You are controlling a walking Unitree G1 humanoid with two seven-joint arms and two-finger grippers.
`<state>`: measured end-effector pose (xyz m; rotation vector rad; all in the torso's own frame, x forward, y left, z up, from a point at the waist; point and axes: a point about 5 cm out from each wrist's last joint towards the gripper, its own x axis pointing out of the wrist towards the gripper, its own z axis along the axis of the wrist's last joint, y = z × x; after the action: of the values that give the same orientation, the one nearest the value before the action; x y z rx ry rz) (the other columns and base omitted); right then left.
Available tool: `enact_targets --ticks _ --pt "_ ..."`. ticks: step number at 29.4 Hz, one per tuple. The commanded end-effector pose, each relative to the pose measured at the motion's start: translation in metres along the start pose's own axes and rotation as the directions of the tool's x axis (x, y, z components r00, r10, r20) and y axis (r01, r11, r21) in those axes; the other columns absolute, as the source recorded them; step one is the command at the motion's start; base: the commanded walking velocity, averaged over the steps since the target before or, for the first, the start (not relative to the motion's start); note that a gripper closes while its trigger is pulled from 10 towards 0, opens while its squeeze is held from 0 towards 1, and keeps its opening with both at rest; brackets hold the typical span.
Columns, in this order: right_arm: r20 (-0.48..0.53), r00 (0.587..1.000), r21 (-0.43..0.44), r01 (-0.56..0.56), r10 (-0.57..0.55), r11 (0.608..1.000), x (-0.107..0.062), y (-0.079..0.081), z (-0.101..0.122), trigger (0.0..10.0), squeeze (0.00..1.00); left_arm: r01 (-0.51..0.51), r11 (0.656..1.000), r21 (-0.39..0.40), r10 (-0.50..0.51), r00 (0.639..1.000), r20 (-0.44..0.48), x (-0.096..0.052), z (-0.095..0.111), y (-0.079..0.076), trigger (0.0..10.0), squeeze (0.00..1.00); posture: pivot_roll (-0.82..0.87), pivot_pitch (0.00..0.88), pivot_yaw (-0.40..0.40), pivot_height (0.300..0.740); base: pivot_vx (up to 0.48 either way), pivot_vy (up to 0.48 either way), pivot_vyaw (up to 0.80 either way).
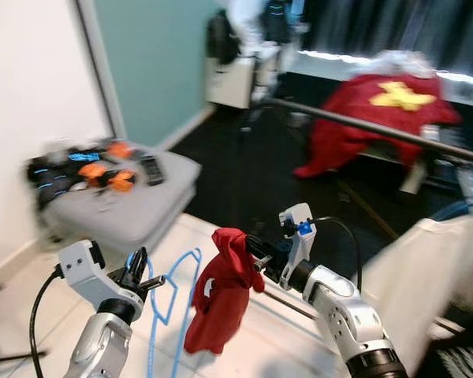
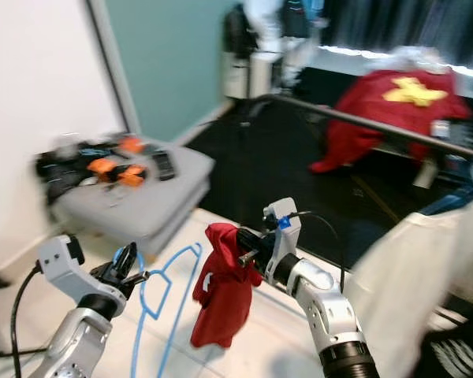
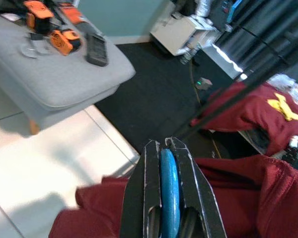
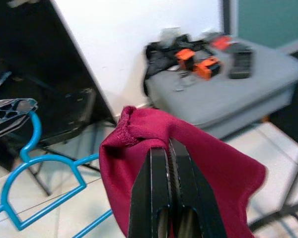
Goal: Hang hanger
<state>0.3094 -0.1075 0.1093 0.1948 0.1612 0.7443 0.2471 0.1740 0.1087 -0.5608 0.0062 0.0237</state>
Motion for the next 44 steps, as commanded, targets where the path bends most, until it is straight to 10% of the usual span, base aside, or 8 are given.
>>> enact_targets --ticks 1,14,21,32,44 --pt "0.024 1.0 -0.024 -0.013 0.014 1.0 0.006 0.003 0.004 10.0 0.0 0.028 0.999 0.015 -0.028 0.999 -0.03 0.005 -0.005 -0.004 10.0 0.0 0.02 0.0 -0.052 0.74 0.0 0.0 0.79" --pt "0.015 0.994 -0.045 -0.11 0.111 0.993 0.032 0.027 0.004 10.0 0.0 0.08 0.986 0.147 -0.082 0.997 0.005 0.014 0.015 -0.004 10.0 0.0 0.04 0.0 -0.04 0.74 0.0 0.0 0.79" --pt "0.052 0.998 -0.038 0.038 -0.036 0.999 0.021 -0.01 0.017 10.0 0.0 0.048 0.975 0.218 -0.051 0.999 0.011 0.012 0.025 0.011 10.0 0.0 0.03 0.0 -0.026 0.74 0.0 0.0 0.79" --pt "0.053 0.997 -0.07 0.067 -0.063 0.995 0.02 -0.023 0.026 10.0 0.0 0.09 0.983 0.162 -0.097 0.995 0.034 0.015 0.027 -0.002 10.0 0.0 0.01 0.0 -0.047 0.74 0.0 0.0 0.79" --pt "0.073 0.996 -0.091 -0.044 0.05 0.995 0.048 0.003 0.036 10.0 0.0 0.107 0.98 0.168 -0.114 0.993 0.035 0.03 0.025 -0.013 10.0 0.0 -0.01 0.0 -0.052 0.74 0.0 0.0 0.79"
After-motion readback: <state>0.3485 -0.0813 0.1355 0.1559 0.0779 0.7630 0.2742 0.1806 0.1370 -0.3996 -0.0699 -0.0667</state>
